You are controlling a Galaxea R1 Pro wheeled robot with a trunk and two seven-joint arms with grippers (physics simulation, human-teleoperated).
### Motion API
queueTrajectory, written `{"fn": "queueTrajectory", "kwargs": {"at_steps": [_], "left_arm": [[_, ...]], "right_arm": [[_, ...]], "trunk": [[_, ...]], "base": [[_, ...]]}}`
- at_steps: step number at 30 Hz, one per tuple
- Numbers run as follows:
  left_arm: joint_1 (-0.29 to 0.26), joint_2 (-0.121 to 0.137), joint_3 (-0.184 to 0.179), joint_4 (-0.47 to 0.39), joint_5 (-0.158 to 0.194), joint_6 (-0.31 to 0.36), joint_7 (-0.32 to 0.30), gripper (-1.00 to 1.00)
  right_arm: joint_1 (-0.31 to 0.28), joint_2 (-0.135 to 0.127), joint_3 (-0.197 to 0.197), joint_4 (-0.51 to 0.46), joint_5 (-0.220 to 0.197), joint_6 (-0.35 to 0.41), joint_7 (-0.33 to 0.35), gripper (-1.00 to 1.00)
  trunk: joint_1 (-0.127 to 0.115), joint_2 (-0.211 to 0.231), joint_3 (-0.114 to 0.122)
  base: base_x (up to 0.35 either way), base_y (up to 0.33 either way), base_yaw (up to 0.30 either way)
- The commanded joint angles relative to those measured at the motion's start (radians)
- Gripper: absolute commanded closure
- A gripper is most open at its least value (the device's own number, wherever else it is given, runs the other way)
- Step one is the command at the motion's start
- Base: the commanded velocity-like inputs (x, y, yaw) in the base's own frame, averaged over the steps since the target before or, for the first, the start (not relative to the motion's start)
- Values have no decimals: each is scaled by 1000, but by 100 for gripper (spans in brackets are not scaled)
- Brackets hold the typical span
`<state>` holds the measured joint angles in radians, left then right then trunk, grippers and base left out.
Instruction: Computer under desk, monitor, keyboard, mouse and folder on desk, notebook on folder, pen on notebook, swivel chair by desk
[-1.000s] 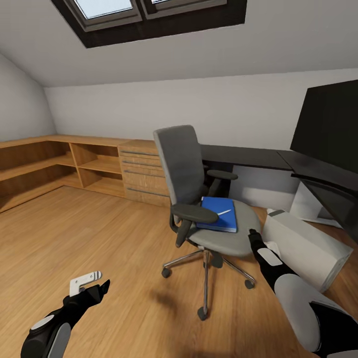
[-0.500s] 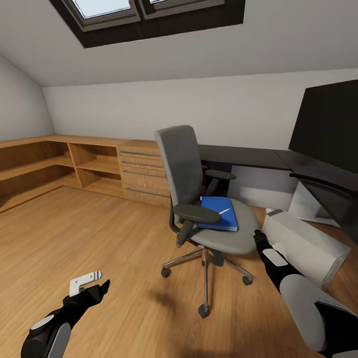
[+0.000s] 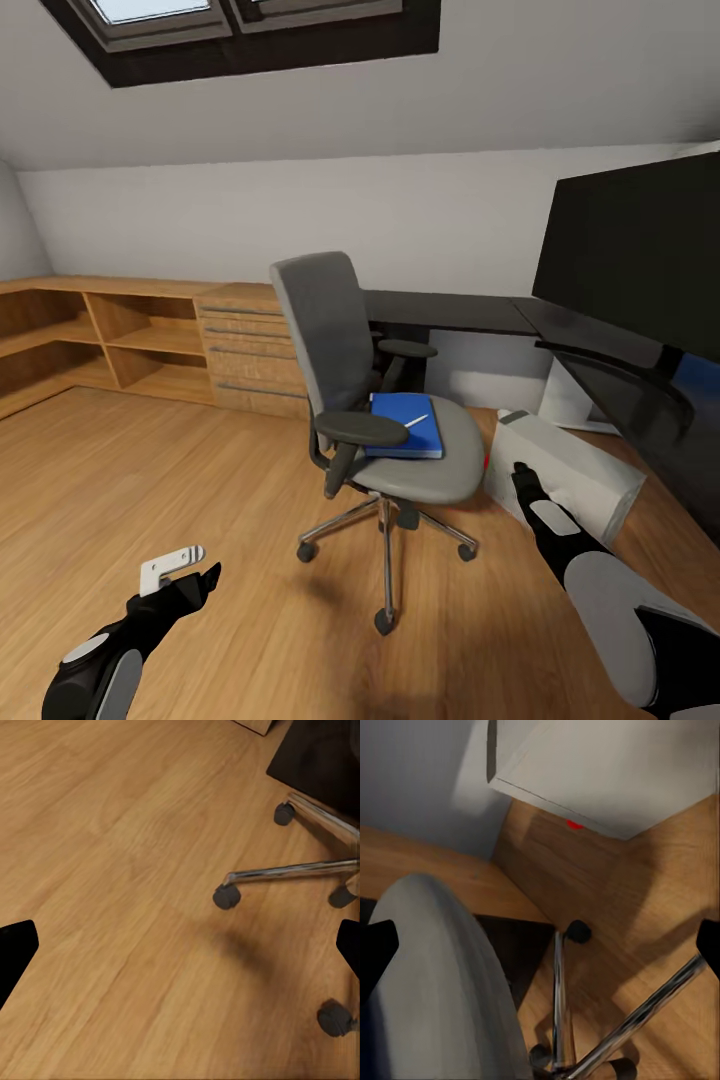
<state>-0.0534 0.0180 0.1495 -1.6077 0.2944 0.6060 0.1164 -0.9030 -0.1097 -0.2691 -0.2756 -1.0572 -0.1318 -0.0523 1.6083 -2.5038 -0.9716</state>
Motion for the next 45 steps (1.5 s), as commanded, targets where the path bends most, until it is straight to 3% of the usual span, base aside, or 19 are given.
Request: {"fn": "queueTrajectory", "kwargs": {"at_steps": [1, 32, 45], "left_arm": [[0, 0, 0, -1, 11, 5, 8, -100], [0, 0, 1, -1, 12, 4, 7, -100], [0, 0, 1, -1, 12, 4, 7, -100]], "right_arm": [[-1, 0, 4, -1, -10, -3, -3, -100], [-1, 4, 5, 1, -12, -3, -2, -100], [-1, 8, 5, 2, -13, -3, -2, -100]], "trunk": [[0, 0, -1], [0, 0, -2], [0, 0, -2]], "base": [[61, 0, -176], [178, 42, -18], [21, 2, 80]]}}
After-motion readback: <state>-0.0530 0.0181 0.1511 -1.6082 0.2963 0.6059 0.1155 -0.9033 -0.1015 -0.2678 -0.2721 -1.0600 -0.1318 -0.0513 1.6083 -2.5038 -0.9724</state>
